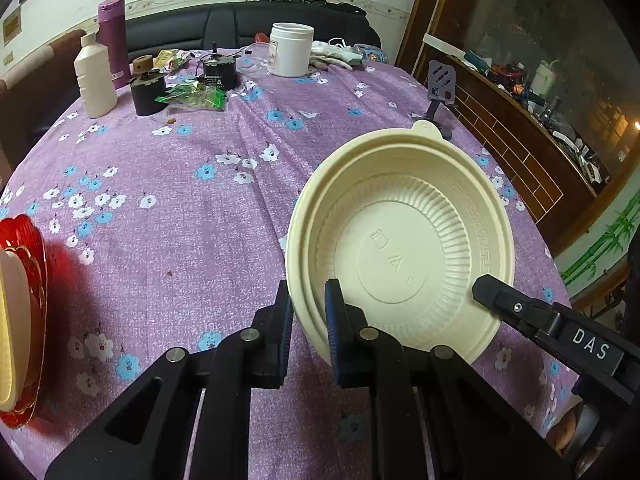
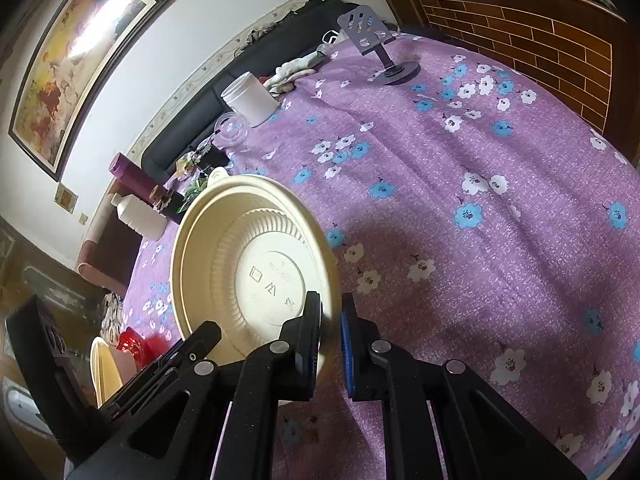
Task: Organize plates and bowls
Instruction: 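Lift the second beige bowl with both grippers and carry it toward the stack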
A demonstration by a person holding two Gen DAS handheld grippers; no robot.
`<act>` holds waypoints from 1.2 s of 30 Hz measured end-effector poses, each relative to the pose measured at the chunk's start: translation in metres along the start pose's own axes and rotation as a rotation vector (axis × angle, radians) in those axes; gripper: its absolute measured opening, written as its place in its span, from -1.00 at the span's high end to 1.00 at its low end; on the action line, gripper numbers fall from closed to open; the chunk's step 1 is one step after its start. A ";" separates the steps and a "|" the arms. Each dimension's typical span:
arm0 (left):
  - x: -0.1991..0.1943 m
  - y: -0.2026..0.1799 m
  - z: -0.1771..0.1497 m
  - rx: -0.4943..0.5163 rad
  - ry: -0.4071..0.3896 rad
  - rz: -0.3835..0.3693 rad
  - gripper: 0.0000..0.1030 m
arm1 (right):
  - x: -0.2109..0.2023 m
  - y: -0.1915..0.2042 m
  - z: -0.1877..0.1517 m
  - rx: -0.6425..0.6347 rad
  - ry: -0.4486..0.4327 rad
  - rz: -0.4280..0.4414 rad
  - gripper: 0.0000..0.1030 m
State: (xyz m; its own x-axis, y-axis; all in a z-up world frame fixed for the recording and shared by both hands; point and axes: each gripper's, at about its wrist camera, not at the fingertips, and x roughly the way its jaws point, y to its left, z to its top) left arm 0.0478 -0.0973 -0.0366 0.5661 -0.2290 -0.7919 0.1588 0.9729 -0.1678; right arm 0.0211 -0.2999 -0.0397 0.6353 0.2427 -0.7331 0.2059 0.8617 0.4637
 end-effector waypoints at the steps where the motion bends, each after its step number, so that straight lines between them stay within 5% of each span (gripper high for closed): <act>1: -0.001 0.000 0.000 0.000 -0.002 -0.001 0.75 | 0.000 0.001 0.000 -0.002 -0.002 0.001 0.82; 14: -0.017 0.010 0.000 -0.030 -0.008 -0.039 0.76 | -0.004 -0.004 0.002 0.040 0.043 0.092 0.82; 36: -0.045 0.016 -0.004 -0.033 -0.054 -0.062 0.77 | -0.029 0.010 -0.008 0.007 0.005 0.111 0.82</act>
State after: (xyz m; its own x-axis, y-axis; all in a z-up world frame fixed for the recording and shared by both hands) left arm 0.0215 -0.0712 -0.0060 0.5992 -0.2895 -0.7464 0.1687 0.9570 -0.2358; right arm -0.0016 -0.2949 -0.0180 0.6510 0.3388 -0.6793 0.1393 0.8264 0.5456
